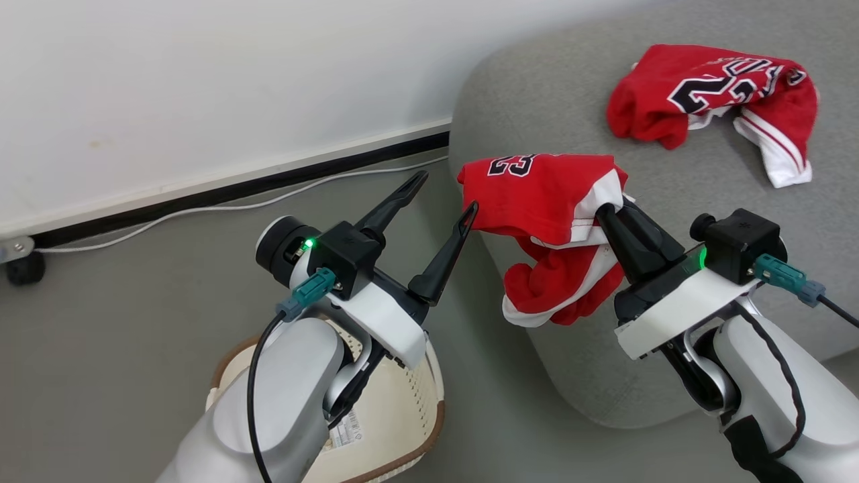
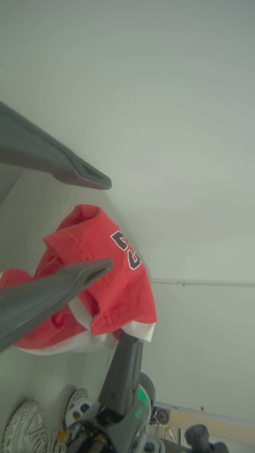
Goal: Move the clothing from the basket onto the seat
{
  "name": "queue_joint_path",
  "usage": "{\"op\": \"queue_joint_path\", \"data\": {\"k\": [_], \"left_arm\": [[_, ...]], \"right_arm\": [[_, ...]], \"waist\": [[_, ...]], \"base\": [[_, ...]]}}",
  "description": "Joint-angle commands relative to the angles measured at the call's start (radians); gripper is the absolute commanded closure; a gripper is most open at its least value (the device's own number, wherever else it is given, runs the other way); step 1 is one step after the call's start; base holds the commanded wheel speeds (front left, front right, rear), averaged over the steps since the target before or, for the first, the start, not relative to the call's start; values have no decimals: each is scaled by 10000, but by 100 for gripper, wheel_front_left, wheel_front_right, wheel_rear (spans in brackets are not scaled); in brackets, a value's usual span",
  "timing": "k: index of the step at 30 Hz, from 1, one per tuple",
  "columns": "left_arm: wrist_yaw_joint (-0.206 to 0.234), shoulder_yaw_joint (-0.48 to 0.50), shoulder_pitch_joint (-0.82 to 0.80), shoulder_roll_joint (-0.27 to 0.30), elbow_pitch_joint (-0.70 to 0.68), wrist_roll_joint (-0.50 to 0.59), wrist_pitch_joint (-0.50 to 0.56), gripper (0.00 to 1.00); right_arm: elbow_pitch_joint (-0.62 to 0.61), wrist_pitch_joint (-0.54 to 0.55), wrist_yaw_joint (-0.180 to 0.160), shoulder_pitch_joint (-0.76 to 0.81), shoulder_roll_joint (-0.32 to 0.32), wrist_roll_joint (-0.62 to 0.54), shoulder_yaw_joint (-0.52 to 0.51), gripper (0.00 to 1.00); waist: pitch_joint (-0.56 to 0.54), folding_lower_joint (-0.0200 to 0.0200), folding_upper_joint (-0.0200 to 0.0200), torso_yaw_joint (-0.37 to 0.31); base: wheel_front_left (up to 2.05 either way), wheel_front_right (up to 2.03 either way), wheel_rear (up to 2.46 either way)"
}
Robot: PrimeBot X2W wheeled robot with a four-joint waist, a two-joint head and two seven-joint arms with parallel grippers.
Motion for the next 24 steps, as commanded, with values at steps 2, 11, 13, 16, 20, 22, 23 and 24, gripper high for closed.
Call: {"op": "queue_joint_path", "data": {"k": [2,11,13,16,20,22,23,24], "left_arm": [[-120,468,-18,91,-326,20,-99,0],[-340,878,817,-109,-576,220,-101,0],[-399,857,890,-197,-567,279,-101,0],[-489,766,886,-346,-512,340,-102,0],[-586,573,883,-511,-392,414,-102,0],[-607,494,885,-551,-322,449,-102,0],[-614,473,881,-568,-304,464,-102,0],[-620,454,878,-584,-281,474,-102,0]], "right_arm": [[-350,-57,40,227,-76,-91,-132,100],[-713,-57,40,784,-154,-163,-768,100],[-840,-57,40,924,-252,-166,-1042,100],[-1103,-57,40,1219,-375,-217,-1520,100],[-1533,-57,40,1670,-556,-307,-2415,100],[-1703,-57,40,1788,-632,-343,-2874,100],[-1757,-57,40,1822,-668,-348,-3129,100],[-1798,-57,40,1821,-740,-385,-3379,100]], "waist": [[-166,0,0,-709],[-395,0,0,-1995],[-338,0,0,-2095],[-255,0,0,-2155],[-115,0,0,-2234],[3,0,0,-2261],[65,0,0,-2270],[133,0,0,-2277]], "base": [[0,0,0],[0,0,0],[0,0,0],[0,0,0],[0,0,0],[0,0,0],[0,0,0],[0,0,0]]}}
